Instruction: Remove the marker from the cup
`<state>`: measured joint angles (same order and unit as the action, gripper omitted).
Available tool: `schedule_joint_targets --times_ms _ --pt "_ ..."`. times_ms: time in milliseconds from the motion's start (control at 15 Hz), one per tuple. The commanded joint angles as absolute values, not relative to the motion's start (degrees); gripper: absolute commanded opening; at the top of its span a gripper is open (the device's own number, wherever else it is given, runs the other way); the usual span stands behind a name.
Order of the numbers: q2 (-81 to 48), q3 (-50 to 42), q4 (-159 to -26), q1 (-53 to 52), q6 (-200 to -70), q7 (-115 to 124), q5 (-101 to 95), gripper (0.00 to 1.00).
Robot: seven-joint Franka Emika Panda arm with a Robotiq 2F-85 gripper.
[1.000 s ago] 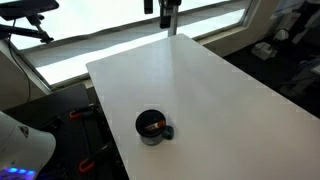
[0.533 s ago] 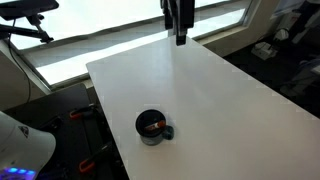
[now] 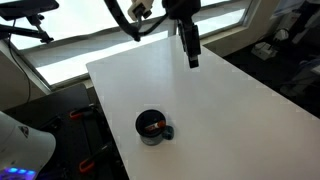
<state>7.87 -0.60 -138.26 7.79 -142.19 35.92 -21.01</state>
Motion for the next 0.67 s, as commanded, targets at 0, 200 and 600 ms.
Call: schedule_joint_targets --times_ms 0,200,600 --pt "7.82 -0.64 -138.17 7.75 -142.06 36.04 -21.01 1.00" --pt "7.83 -0.64 -138.17 7.77 -142.10 36.04 -21.01 1.00" --pt "5.98 -0.56 -140.34 8.08 -144.94 37.71 -23.70 1.00"
